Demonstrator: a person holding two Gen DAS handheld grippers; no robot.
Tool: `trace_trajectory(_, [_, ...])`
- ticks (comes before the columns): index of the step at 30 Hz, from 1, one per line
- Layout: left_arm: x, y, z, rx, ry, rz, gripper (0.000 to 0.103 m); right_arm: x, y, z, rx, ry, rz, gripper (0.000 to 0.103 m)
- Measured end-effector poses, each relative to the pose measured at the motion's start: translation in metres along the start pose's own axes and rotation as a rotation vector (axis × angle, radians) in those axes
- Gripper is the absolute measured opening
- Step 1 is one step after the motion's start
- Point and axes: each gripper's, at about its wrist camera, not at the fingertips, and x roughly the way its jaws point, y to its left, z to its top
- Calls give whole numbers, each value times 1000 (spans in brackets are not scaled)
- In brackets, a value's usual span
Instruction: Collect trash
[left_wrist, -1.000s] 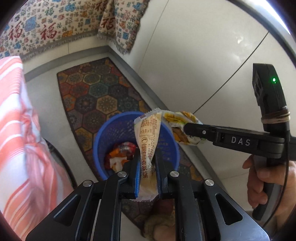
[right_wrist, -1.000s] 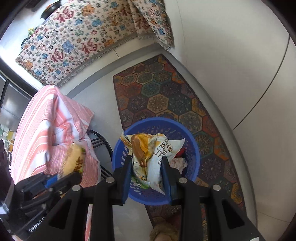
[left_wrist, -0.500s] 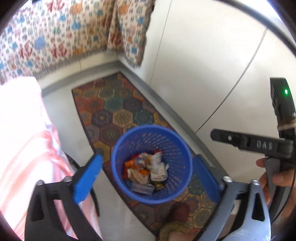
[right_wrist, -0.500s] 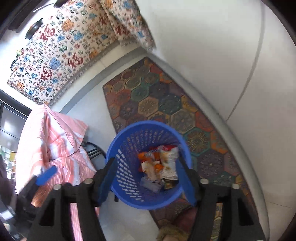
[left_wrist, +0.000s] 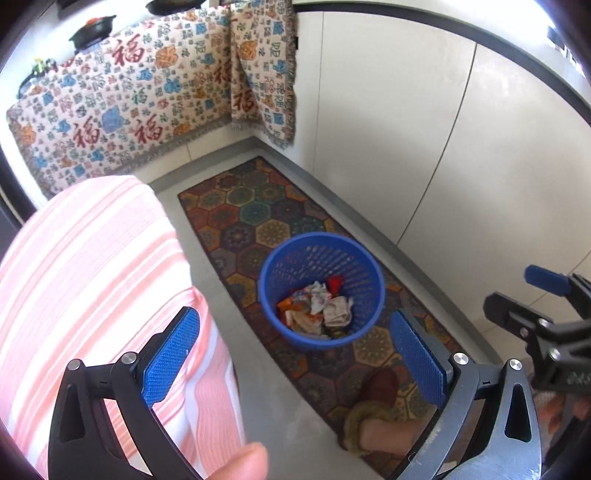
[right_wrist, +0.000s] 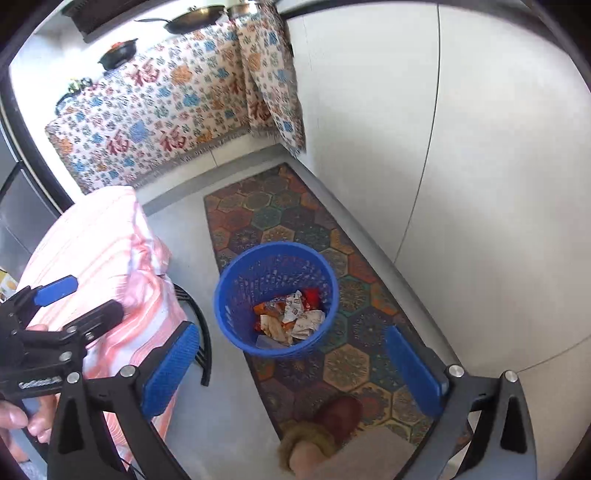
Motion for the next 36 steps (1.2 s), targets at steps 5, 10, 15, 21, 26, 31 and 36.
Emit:
trace_trajectory(5, [-15, -6, -3, -7, -30, 50, 103, -28, 6, -3, -8, -29, 10, 103])
trace_trajectory(10, [-28, 0, -1, -34, -7, 43, 102, -43, 16, -7, -41, -36, -20, 103])
trace_trajectory(15, [-33, 1, -1, -38, 19, 41, 102, -50, 23, -12, -54, -30, -14, 103])
trace_trajectory(21, [-34, 4, -1, -52, 29, 25, 102, -51, 27, -14, -69, -24, -12, 103])
trace_trajectory(26, [-33, 6, -1, -60, 35, 21, 102, -50, 28, -15, -72, -19, -14, 103])
trace_trajectory(31, [-30, 5, -1, -54, 39, 22, 102, -49, 29, -14, -73, -16, -18, 103])
trace_trajectory(36, [-28, 7, 0, -53, 46, 20, 102, -47, 28, -13, -73, -12, -20, 103])
